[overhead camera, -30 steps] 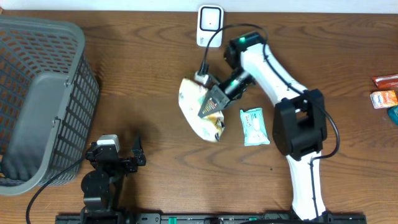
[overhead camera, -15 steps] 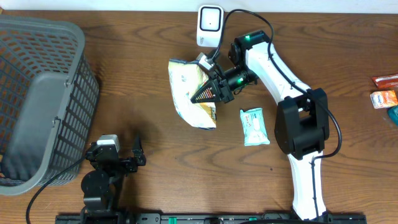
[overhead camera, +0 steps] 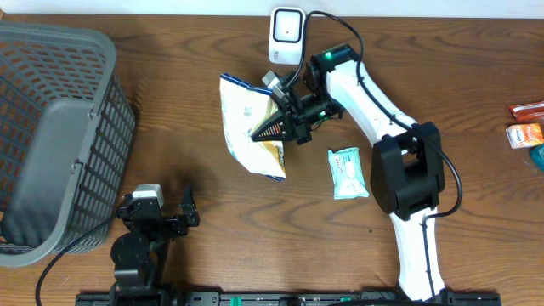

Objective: Scan the item barcode
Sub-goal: 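Lift the white snack bag and hold it at the scanner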

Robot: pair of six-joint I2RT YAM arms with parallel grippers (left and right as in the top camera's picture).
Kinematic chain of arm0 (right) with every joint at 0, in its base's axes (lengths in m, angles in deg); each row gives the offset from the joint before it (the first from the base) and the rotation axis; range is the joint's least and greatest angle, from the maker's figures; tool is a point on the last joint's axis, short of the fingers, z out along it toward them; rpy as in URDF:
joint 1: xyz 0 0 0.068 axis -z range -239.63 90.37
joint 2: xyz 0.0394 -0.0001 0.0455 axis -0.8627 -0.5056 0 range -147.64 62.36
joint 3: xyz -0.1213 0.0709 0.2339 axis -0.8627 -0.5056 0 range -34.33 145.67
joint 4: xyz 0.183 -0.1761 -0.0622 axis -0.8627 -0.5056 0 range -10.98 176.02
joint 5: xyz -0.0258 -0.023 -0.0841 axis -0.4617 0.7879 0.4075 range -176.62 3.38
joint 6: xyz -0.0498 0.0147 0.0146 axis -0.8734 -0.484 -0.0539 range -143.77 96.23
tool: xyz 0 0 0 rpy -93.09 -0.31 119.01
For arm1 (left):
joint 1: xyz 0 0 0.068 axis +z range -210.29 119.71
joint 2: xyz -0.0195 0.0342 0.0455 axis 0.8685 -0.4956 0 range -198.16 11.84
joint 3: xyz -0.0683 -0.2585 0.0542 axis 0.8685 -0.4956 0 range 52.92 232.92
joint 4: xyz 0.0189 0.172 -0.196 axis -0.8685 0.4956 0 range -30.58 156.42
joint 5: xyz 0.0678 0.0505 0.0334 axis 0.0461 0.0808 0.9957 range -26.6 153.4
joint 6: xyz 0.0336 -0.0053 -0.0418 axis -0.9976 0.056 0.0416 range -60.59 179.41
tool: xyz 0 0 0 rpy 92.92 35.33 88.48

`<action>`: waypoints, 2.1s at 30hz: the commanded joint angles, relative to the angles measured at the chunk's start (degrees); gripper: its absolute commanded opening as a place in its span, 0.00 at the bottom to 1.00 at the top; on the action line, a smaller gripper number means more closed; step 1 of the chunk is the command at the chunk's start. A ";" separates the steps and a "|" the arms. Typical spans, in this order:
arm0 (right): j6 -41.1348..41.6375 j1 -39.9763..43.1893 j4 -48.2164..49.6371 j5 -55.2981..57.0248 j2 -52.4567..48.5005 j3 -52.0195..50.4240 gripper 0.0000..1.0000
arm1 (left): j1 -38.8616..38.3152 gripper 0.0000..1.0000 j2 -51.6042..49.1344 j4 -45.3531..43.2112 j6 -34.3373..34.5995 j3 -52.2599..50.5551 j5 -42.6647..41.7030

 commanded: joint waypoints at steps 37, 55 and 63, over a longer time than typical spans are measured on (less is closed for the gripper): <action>66.75 -6.29 48.00 108.56 1.64 -0.09 0.01 | 0.20 0.98 0.13 1.42 -0.98 -0.85 -0.76; 55.65 -3.04 71.52 113.74 -0.74 0.28 0.01 | 0.20 0.98 0.13 1.42 -0.96 -0.85 -0.76; 52.13 -1.64 76.28 117.28 -5.92 5.57 0.01 | 0.20 0.98 0.13 1.42 -0.96 -0.85 -0.76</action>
